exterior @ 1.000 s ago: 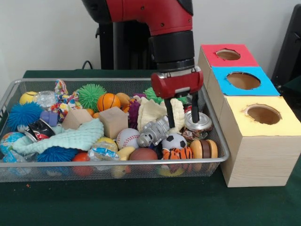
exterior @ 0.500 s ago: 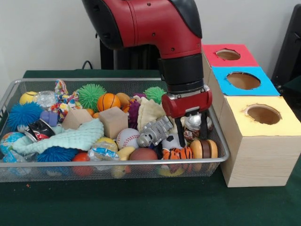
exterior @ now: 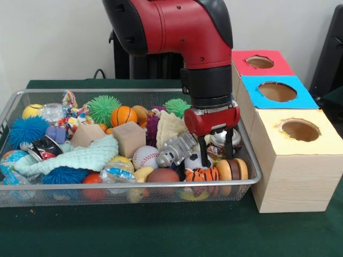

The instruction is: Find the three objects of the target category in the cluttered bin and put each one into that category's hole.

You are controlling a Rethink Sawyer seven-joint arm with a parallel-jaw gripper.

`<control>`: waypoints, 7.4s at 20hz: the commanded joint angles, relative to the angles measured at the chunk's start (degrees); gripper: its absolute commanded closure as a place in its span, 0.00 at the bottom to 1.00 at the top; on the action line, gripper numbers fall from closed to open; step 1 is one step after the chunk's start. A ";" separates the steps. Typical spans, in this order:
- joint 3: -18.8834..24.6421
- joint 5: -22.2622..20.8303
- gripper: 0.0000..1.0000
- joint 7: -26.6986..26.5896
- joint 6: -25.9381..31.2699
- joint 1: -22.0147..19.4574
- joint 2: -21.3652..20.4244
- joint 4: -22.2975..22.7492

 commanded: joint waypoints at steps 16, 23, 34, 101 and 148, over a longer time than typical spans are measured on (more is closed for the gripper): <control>-4.27 -6.34 0.00 5.01 -9.95 -0.06 1.68 -5.63; -5.06 -7.21 0.00 5.80 -17.84 -0.23 4.40 -6.97; -7.44 -7.19 0.00 5.23 -22.99 1.03 5.41 -7.13; -12.76 -1.13 0.00 3.71 -19.01 3.25 -3.08 3.23; -5.58 5.00 0.00 3.94 2.28 -0.08 6.43 -6.62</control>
